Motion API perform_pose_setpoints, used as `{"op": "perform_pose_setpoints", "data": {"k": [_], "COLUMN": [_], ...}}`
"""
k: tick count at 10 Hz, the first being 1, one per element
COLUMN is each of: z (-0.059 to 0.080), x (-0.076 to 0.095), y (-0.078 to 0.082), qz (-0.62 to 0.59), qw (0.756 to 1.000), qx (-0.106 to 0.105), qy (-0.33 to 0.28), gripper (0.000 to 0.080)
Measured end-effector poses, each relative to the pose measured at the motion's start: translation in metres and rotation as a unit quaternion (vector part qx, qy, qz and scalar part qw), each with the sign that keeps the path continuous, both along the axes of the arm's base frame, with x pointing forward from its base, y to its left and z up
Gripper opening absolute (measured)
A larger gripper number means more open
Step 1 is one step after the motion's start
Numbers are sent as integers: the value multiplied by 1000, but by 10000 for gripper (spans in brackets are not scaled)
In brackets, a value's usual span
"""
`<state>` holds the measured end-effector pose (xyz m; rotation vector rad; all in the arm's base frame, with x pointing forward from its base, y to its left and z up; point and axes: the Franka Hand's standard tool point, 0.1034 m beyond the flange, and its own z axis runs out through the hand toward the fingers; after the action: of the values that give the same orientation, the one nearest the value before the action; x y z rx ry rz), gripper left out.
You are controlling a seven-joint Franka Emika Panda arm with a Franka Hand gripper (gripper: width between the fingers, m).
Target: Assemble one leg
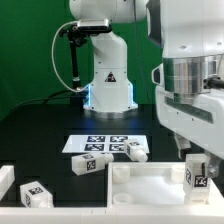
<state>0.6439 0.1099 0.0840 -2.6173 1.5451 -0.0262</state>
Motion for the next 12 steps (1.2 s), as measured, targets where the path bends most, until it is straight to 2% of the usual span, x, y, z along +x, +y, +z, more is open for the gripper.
{"op": "perform_pose_setpoints", "data": {"k": [1, 2, 4, 5, 6, 7, 9, 10, 11, 12], "z": [-2, -4, -4, -4, -4, -4, -4, -4, -4, -4], "x": [-2, -5, -5, -5, -5, -5, -5, -4, -5, -5], "y": [2, 6, 4, 3, 2, 1, 1, 1, 2, 2], "qz": [91, 151, 222, 284, 394, 430, 413, 410, 373, 343], "qw": [996, 988, 975, 958, 918, 902, 910, 911, 927, 939], "qx": [-5, -7, -13, -20, -36, -39, -39, -39, -36, -34], "qy": [-8, -9, -15, -19, -23, -26, -24, -24, -22, -20], "gripper": [618, 643, 648, 648, 649, 649, 649, 536, 536, 353]}}
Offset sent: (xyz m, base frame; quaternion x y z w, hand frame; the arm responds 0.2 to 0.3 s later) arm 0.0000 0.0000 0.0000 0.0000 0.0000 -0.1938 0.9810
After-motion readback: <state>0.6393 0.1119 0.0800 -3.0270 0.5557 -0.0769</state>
